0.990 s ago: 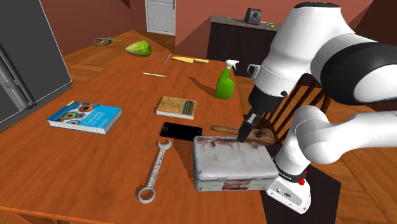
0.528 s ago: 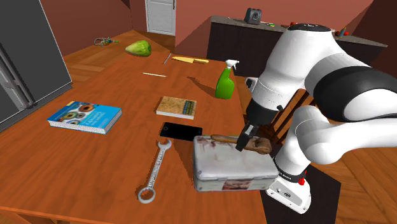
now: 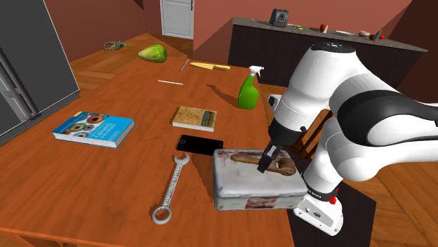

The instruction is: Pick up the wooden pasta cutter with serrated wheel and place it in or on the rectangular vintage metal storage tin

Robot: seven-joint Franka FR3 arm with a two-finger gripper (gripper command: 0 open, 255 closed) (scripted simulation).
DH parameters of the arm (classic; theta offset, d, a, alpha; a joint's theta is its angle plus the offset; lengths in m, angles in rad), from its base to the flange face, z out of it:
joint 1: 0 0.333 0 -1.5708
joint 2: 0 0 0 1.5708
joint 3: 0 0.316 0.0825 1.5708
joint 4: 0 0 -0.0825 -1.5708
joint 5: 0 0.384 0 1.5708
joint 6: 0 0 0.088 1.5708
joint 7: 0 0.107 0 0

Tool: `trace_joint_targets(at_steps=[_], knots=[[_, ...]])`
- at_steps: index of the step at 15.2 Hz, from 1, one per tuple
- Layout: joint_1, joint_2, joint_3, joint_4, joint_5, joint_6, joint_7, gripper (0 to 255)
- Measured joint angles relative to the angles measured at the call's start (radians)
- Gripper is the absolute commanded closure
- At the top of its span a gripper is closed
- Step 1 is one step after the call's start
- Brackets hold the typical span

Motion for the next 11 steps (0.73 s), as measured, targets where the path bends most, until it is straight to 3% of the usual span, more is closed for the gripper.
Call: trace_joint_targets(at_steps=[2,3,9,11], knots=[[0.0,0.0,0.0,-0.001,0.0,0.001,0.0,255],[0.0,0.0,0.0,-0.001,0.0,0.001,0.0,0],[0.0,0.0,0.0,-0.001,0.0,0.001,0.0,0],[-0.009,-0.003,-0.019,0.039,-0.018,-0.04,0.001,0]])
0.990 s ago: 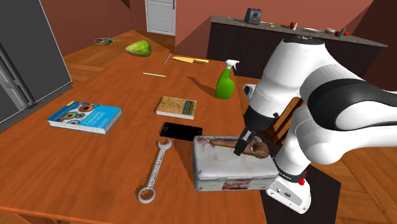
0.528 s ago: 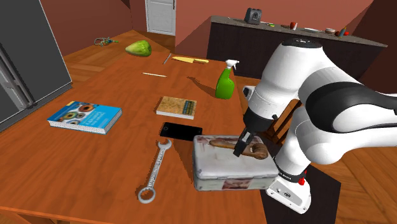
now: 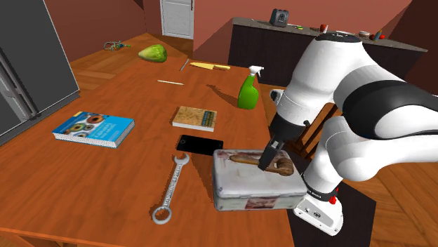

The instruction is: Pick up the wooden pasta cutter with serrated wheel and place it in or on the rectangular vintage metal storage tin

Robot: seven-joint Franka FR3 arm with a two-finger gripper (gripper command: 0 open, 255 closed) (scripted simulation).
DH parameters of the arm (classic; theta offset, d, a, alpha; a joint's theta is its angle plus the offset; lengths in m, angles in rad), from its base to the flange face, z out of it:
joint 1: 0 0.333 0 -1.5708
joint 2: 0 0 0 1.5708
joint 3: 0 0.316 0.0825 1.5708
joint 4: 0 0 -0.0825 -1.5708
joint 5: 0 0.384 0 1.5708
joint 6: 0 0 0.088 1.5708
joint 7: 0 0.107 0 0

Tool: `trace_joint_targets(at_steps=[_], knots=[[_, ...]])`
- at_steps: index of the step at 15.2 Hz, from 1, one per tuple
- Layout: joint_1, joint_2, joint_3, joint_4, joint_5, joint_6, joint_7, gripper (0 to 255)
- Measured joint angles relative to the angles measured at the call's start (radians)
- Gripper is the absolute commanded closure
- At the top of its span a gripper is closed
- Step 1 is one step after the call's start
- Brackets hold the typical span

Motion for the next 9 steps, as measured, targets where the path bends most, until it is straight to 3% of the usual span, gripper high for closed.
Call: trace_joint_targets(at_steps=[3,9], knots=[[-0.007,-0.011,-0.028,0.063,-0.026,-0.072,0.006,0],[-0.013,-0.006,-0.035,0.078,-0.034,-0.083,0.004,0]])
